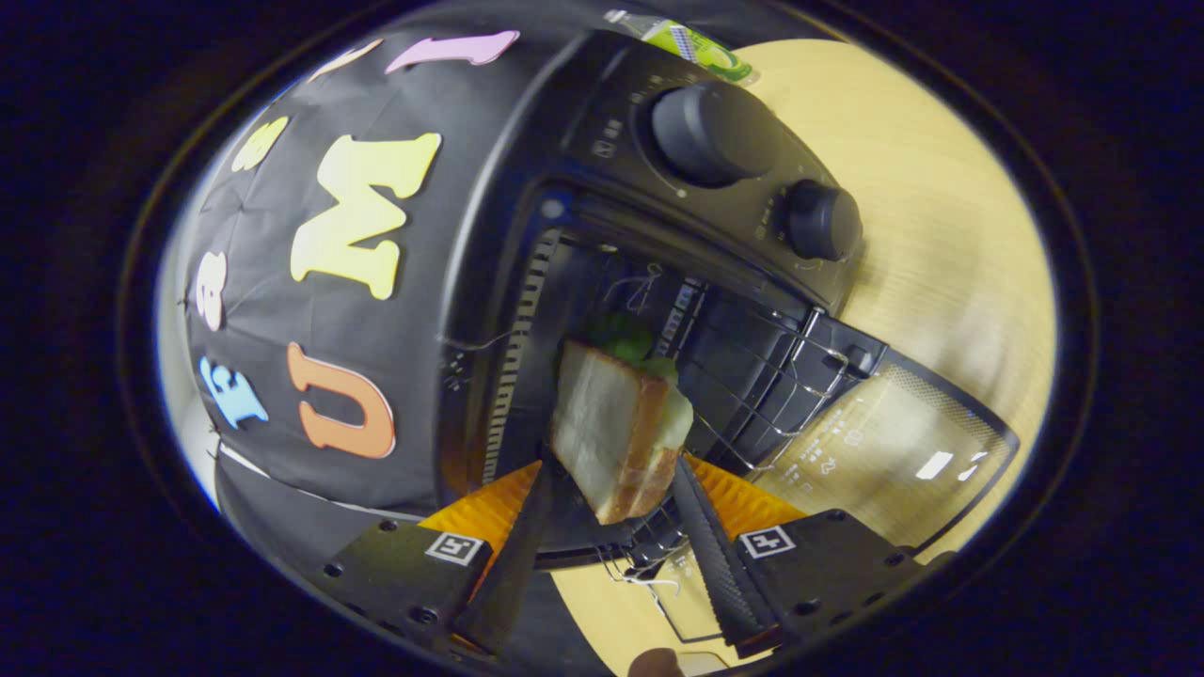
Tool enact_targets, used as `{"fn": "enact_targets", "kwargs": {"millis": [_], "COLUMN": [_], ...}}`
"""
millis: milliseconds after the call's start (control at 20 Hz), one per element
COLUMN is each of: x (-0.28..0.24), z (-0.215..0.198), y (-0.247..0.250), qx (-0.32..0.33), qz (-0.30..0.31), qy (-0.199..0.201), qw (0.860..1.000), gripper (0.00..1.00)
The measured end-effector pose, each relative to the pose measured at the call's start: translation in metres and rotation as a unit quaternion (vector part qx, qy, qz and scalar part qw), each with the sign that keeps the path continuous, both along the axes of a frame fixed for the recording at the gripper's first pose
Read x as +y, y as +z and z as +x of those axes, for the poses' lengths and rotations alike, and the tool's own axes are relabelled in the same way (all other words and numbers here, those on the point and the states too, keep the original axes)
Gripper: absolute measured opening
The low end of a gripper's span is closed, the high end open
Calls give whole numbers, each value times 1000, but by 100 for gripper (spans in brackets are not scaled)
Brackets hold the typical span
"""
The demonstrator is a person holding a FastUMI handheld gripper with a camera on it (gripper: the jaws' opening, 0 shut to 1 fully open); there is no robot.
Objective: Open the toaster oven, put the food inside, and close the toaster oven door.
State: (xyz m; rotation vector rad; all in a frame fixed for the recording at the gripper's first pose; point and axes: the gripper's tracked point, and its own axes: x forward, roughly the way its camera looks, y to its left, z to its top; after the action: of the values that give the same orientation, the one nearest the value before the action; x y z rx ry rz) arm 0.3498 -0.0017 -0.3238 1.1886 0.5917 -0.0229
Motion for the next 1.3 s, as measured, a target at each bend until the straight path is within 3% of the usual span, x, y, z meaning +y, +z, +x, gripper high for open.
{"fn": "enact_targets", "kwargs": {"millis": [250, 450, 700, 850, 1300], "x": [16, 19, 15, 10, 16], "z": [-33, -74, -122, -148, -203], "y": [10, 29, 65, 68, -24], "qx": [23, 26, -4, -19, 27], "qz": [-55, -161, -326, -400, -456], "qy": [45, 92, 168, 185, 216], "qw": [997, 982, 930, 897, 863], "gripper": [87, 91, 98, 99, 100]}}
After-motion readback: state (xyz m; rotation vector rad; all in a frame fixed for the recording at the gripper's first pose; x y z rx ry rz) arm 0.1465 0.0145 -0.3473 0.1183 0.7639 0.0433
